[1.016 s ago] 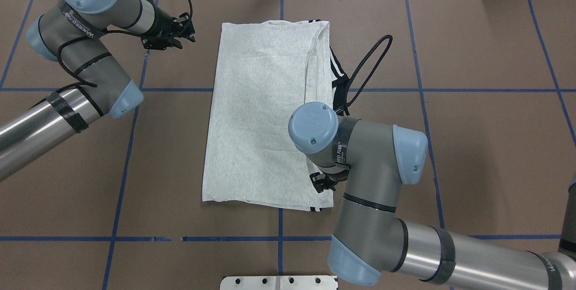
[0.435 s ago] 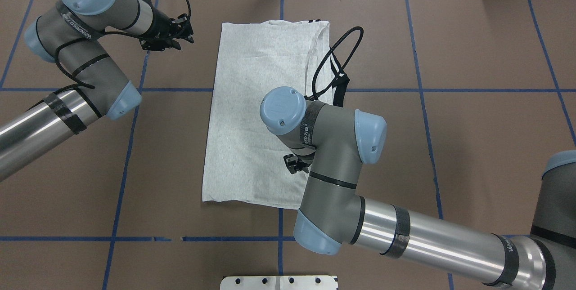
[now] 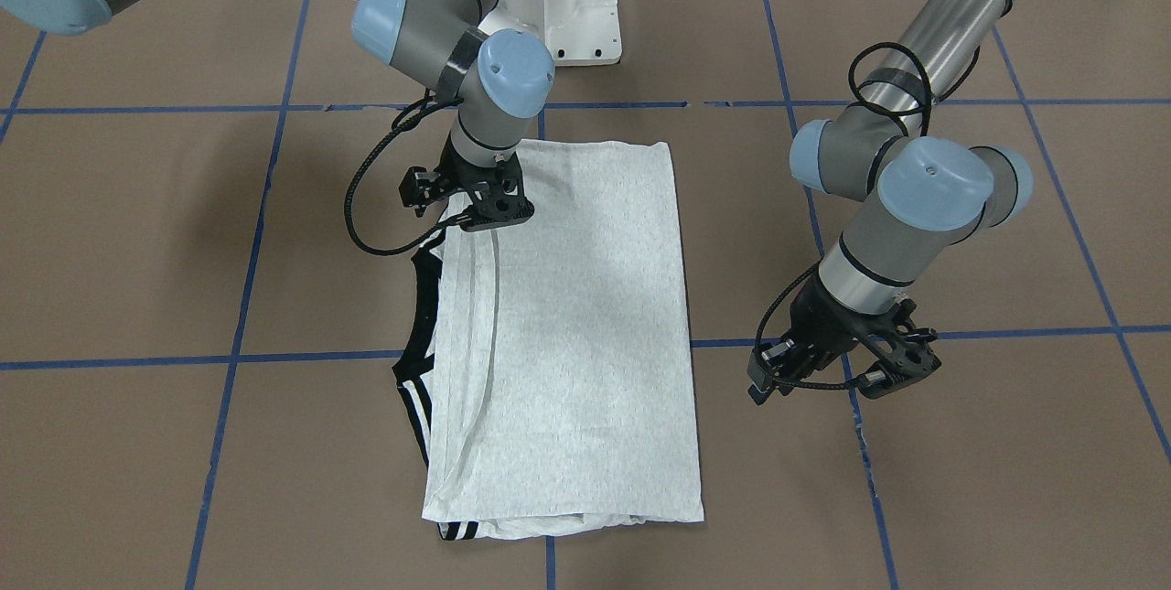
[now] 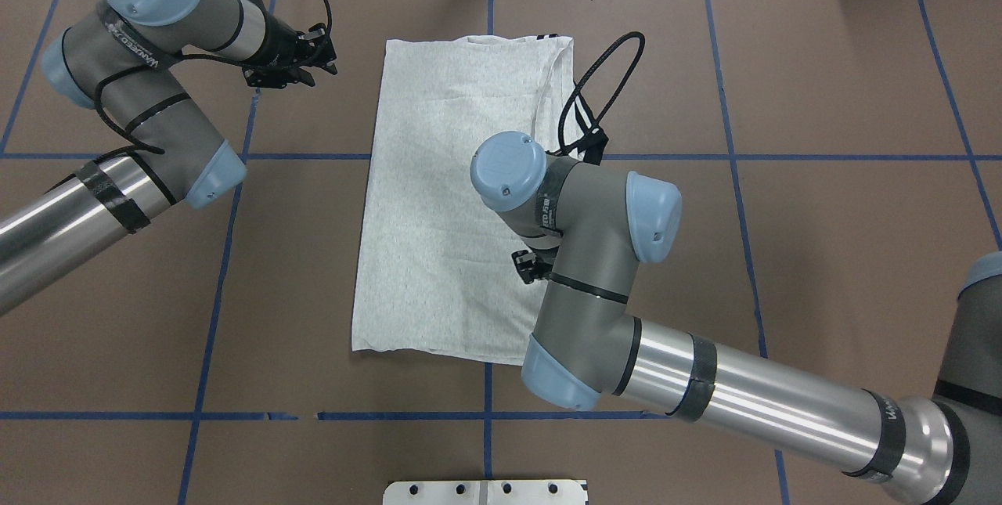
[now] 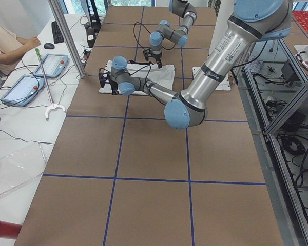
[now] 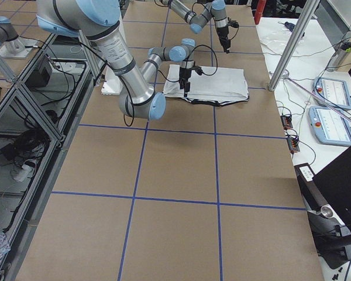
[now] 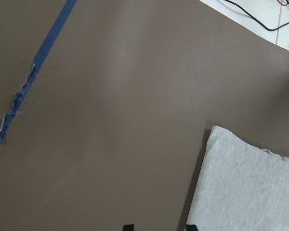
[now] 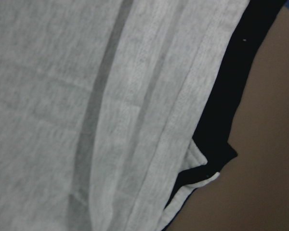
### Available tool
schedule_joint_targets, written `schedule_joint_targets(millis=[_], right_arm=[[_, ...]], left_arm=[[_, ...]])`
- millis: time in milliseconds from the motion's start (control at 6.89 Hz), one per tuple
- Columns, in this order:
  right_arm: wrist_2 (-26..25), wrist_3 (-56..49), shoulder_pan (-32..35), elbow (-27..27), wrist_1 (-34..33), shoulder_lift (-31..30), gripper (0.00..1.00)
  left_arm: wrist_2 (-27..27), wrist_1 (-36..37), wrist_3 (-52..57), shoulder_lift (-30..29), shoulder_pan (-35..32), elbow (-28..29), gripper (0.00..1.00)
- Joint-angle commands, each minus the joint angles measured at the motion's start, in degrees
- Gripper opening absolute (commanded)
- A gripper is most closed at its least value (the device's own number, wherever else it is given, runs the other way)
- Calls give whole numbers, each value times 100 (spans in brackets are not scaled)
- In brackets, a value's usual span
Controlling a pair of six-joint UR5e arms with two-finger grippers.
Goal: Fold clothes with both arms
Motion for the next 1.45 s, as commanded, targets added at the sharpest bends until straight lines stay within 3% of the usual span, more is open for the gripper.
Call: schedule_joint_targets(millis=[0,145,435,726,871,1161,1306], right_arm=[[22,-660,505,480,-68,-725,100],[22,-924,603,789,-77,-955,100],[110,-665,604,792,28,-774,100],[110,702,560,1010,28,-615,100],[102,2092,351,1386,307,-711,100],[-230,4749,-325,1451,1964,-1122,100],[-354,5291,-554,1460,2119,-1168,99]], left_arm=[[0,68,0,9,-31,-91,46],[0,294,0,0,-31,-257,46],[0,630,0,9,-31,-530,46],[0,631,0,9,-22,-531,46],[0,631,0,35,-14,-531,46],[0,631,18,44,-14,-531,46],[0,631,26,44,-14,-531,46]])
